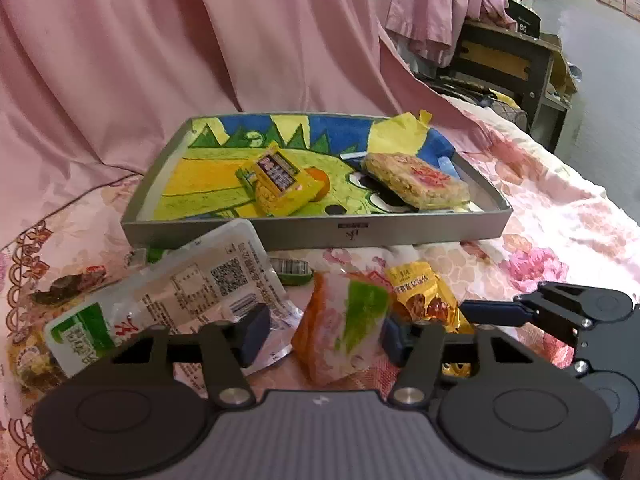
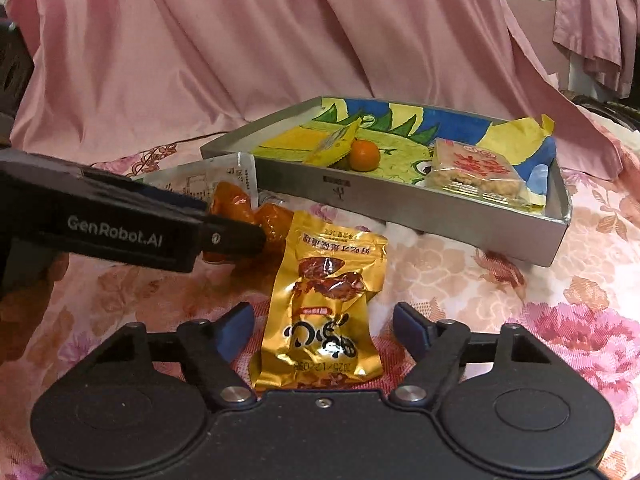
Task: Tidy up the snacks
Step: 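Grasp the orange-and-green juice pouch with the left tool while the right tool grasps the gold snack bag, then lift and carry the juice pouch and gold bag over the tray with both tools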
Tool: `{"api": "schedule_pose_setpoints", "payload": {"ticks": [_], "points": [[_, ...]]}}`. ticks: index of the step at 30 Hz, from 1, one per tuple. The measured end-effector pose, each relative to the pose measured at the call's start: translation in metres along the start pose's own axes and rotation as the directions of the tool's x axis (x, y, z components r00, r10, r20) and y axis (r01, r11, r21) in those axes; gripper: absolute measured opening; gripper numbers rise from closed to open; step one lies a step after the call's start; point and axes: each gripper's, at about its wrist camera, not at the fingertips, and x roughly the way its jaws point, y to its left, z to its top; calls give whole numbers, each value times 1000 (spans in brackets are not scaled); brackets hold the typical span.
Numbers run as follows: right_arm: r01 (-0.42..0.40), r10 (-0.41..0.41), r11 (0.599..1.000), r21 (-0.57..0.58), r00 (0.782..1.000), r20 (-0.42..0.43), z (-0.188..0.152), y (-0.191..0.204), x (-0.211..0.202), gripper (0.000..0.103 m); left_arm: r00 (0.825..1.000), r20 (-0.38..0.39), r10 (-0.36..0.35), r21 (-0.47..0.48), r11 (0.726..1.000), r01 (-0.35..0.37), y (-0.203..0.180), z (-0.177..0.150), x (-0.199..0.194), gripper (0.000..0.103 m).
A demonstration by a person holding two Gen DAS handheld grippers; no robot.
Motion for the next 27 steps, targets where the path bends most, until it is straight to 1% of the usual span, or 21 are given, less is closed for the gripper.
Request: {"api": "schedule_pose_setpoints", "payload": {"ticks": [2, 5, 9, 11, 14, 19, 24, 27], "points": [[5, -5, 1000, 11, 1000, -3, 0, -2, 2, 69, 1000, -8, -13, 7, 1000, 13, -1, 0, 3, 55], [6, -6, 1000, 21, 1000, -6, 0, -4, 3, 66, 1000, -15, -20, 21, 1000, 20, -3, 0, 7, 49], [7, -7, 1000, -1, 1000, -12, -1, 0, 3, 61, 1000, -21, -12, 2, 1000, 12, -4, 2, 12, 45], [2, -2, 1000, -3, 1000, -14, -1, 0, 3, 56, 1000, -20, -8, -5, 1000, 8, -4, 2, 12, 42], [2, -2, 1000, -9, 1000, -17, -1, 1, 3, 55, 1000, -18, 7, 0, 1000, -7, -5, 0, 9, 41], [24, -25, 999, -42, 999, -24, 0, 7, -2, 53, 999, -20, 33, -35, 999, -34, -9, -5, 1, 40], [86, -89, 989, -119, 996, -18, -1, 17, -18, 52, 999, -27, 24, -73, 997, -26, -10, -14, -16, 40], [98, -98, 988, -123, 995, 1, -2, 18, -34, 52, 999, -32, 23, -76, 997, -25, -11, -19, -26, 40]]}}
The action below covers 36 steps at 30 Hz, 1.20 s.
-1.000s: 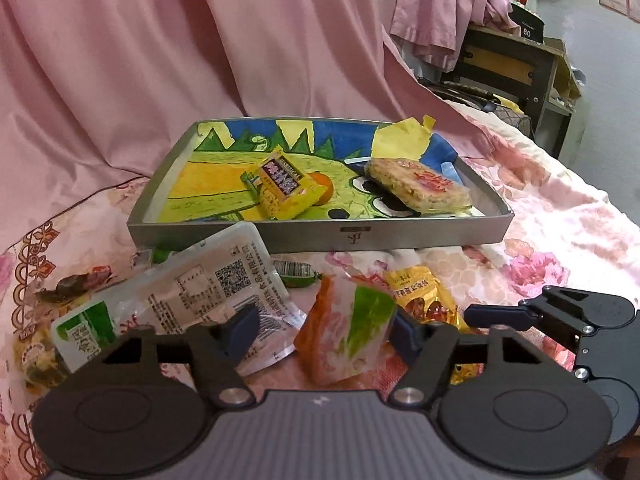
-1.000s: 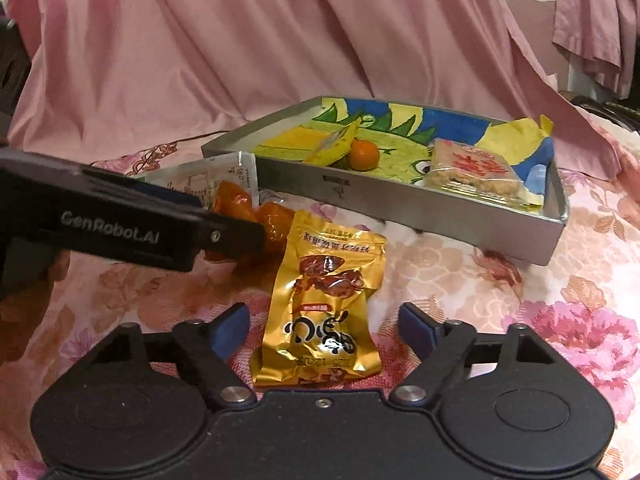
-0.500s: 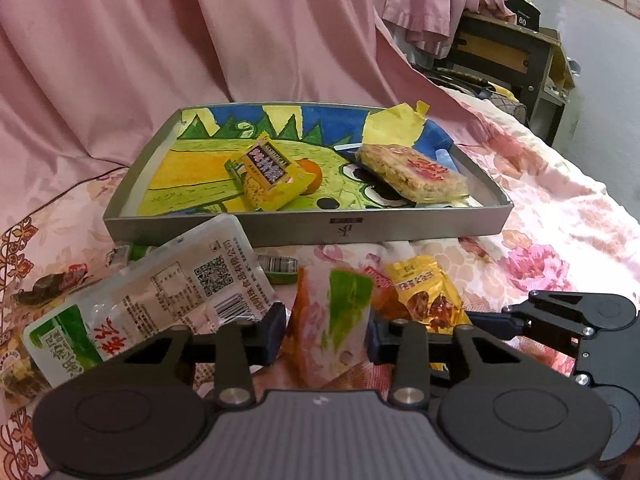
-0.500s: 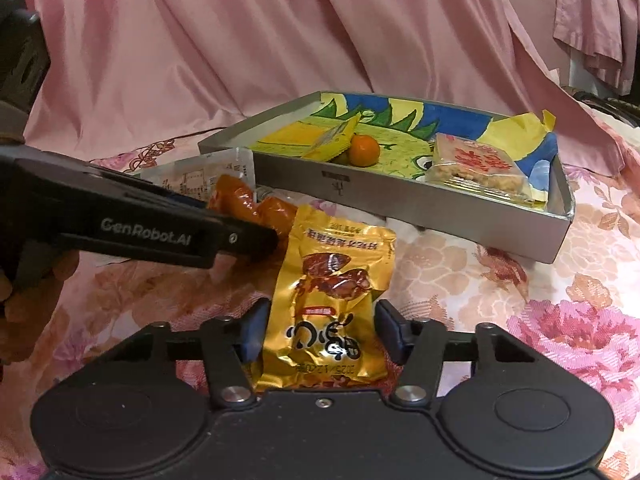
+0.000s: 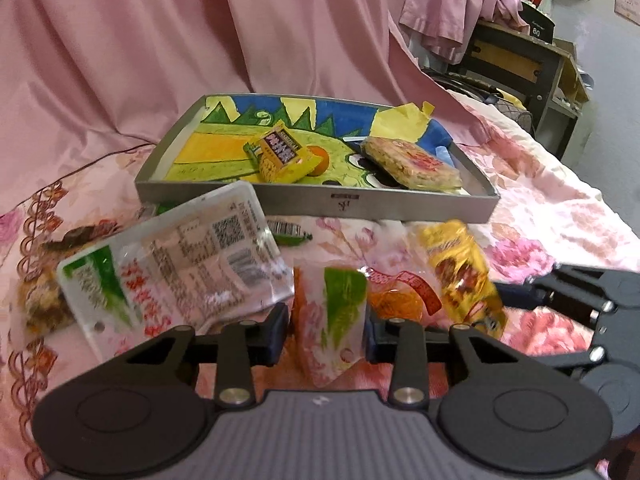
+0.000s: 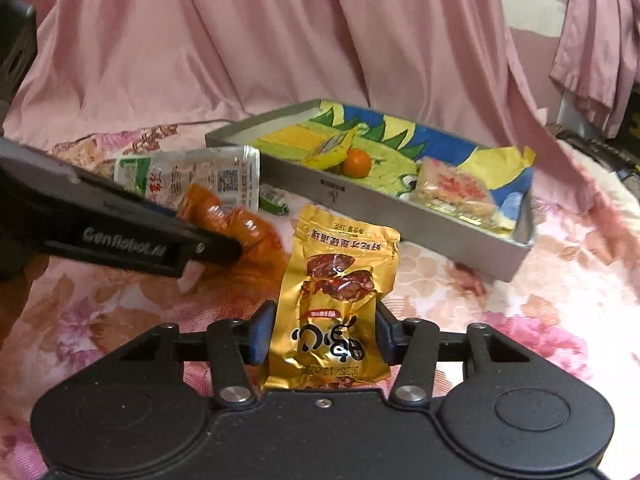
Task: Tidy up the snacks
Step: 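Lift and carry the juice pouch and gold bag over the tray with both tools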
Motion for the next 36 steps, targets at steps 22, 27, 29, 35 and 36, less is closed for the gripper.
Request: {"api": "schedule_pose_setpoints", "payload": {"ticks": [22, 27, 29, 35, 36], "points": [[70, -73, 997, 22, 945, 319, 22, -11, -48, 52, 986, 161, 49, -39, 998, -44, 5, 52, -62, 40], [102, -101, 995, 17, 929, 355, 31, -25, -36, 52, 975, 215, 53, -86, 996, -36, 6, 78, -46, 40], [100, -111, 994, 48, 926, 362, 36, -38, -29, 52, 971, 233, 58, -100, 994, -36, 6, 89, -36, 40], [133, -167, 984, 117, 915, 368, 50, -78, 12, 52, 962, 254, 99, -160, 985, -59, 2, 119, 7, 40], [138, -174, 983, 125, 916, 363, 51, -84, 21, 52, 961, 253, 111, -164, 984, -70, 0, 123, 15, 40]]}}
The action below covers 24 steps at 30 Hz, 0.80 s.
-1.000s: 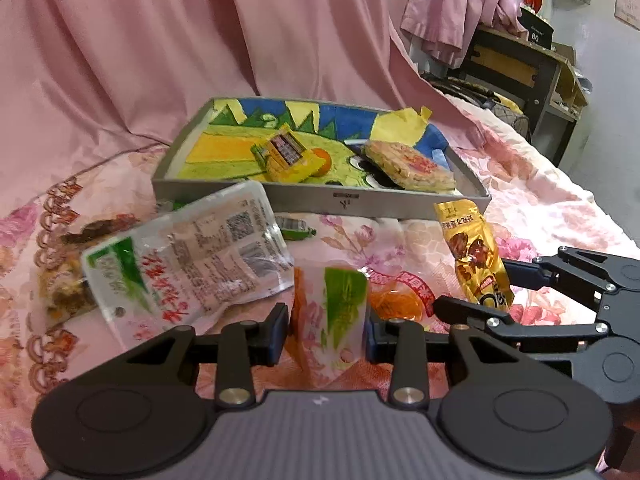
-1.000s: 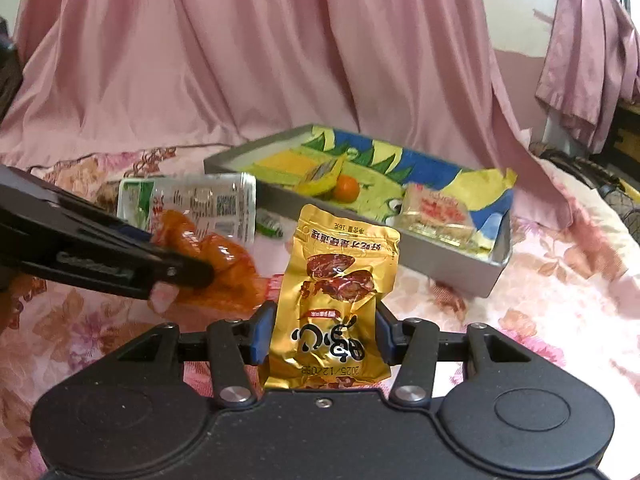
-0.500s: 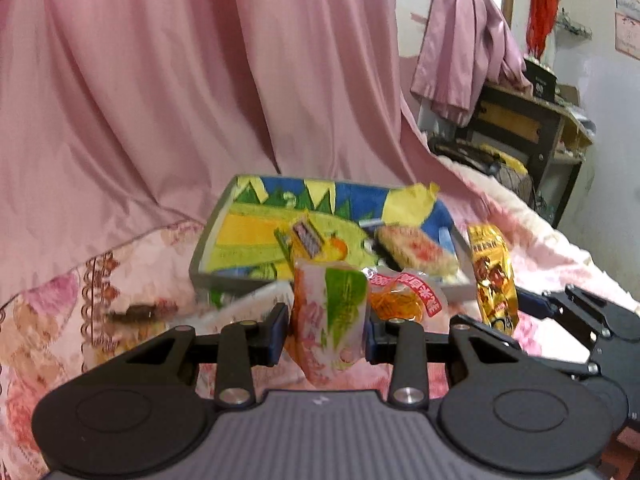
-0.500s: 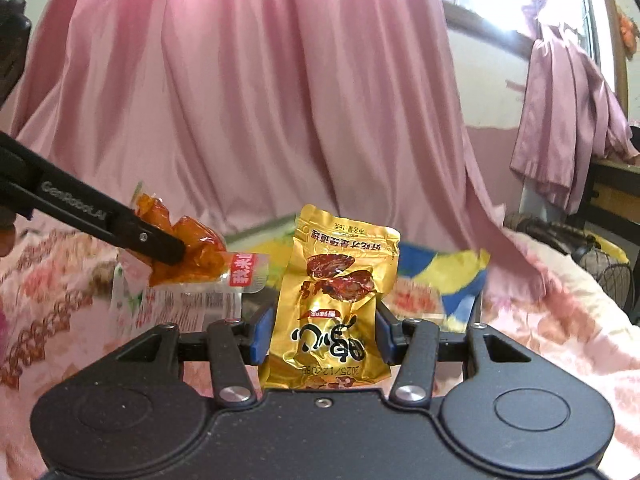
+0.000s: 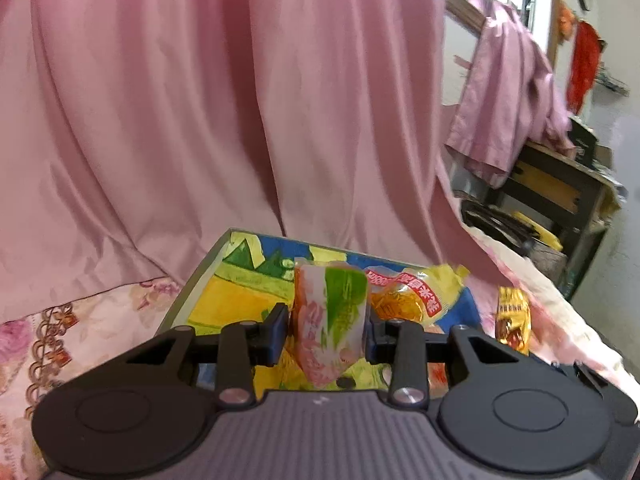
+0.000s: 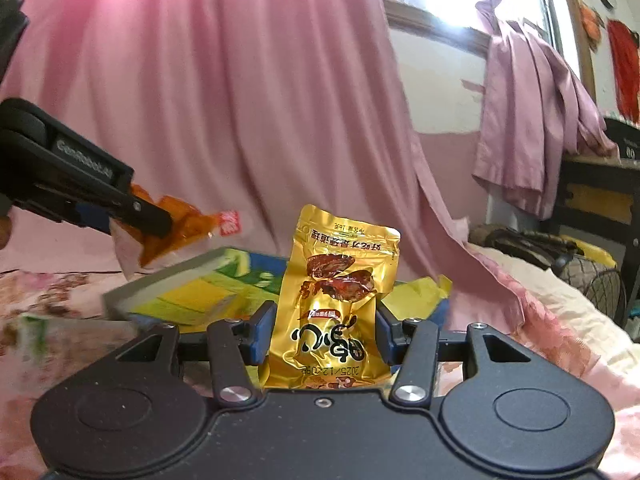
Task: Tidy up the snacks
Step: 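Lift and carry the juice pouch and gold bag over the tray with both tools, then open both tools to drop the juice pouch and gold bag into the tray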
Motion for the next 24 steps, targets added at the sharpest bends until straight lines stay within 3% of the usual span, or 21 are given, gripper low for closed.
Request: {"api": "schedule_pose_setpoints", "payload": {"ticks": [10, 24], "points": [[29, -21, 997, 66, 992, -124, -6, -31, 52, 52, 998, -63, 16, 39, 999, -14, -27, -11, 62, 40], [42, -24, 994, 96, 983, -181, -12, -42, 63, 53, 993, -116, 36, 37, 999, -32, -35, -31, 84, 40]]}}
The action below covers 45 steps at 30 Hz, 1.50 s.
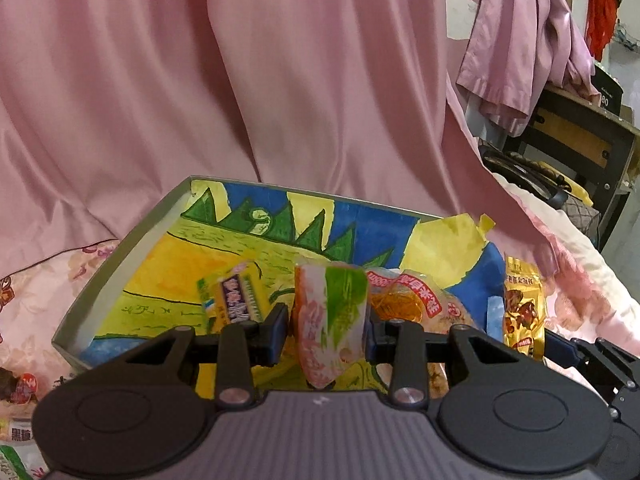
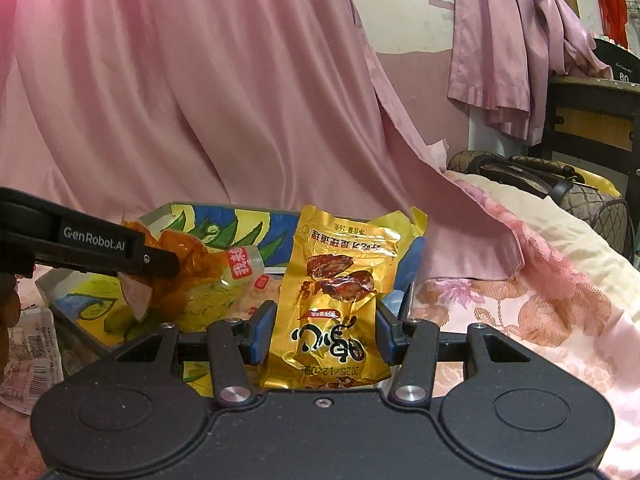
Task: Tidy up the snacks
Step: 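Open both tools to drop the juice pouch and gold bag into the tray, then withdraw both tools from the tray toward the remaining snacks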
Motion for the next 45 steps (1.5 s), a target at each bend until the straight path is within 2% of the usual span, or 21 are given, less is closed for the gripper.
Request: {"api": "schedule_pose_setpoints", "payload": {"ticks": [22, 31, 34, 36, 40, 45], "points": [[-6, 6, 1000, 24, 1000, -27, 0, -2, 7, 57, 999, -37, 21, -22, 1000, -22, 4, -9, 6, 41], [-1, 2, 1000, 22, 1000, -29, 0, -2, 7, 59, 999, -33, 33, 4, 999, -33, 1, -11, 0, 41], [4, -3, 1000, 21, 1000, -22, 0, -2, 4, 68, 999, -27, 33, 4, 999, -33, 2, -8, -7, 49], [5, -5, 1000, 20, 1000, -15, 1, -2, 1, 72, 999, -17, 30, 4, 1000, -30, 3, -7, -13, 58], [18, -18, 1000, 20, 1000, 5, 3, -2, -5, 82, 999, 1, 32, 8, 999, -32, 6, -4, -24, 67], [39, -41, 998, 44, 998, 44, 10, -5, -17, 95, 996, 64, 64, 14, 998, -65, 10, -2, -46, 89]]}}
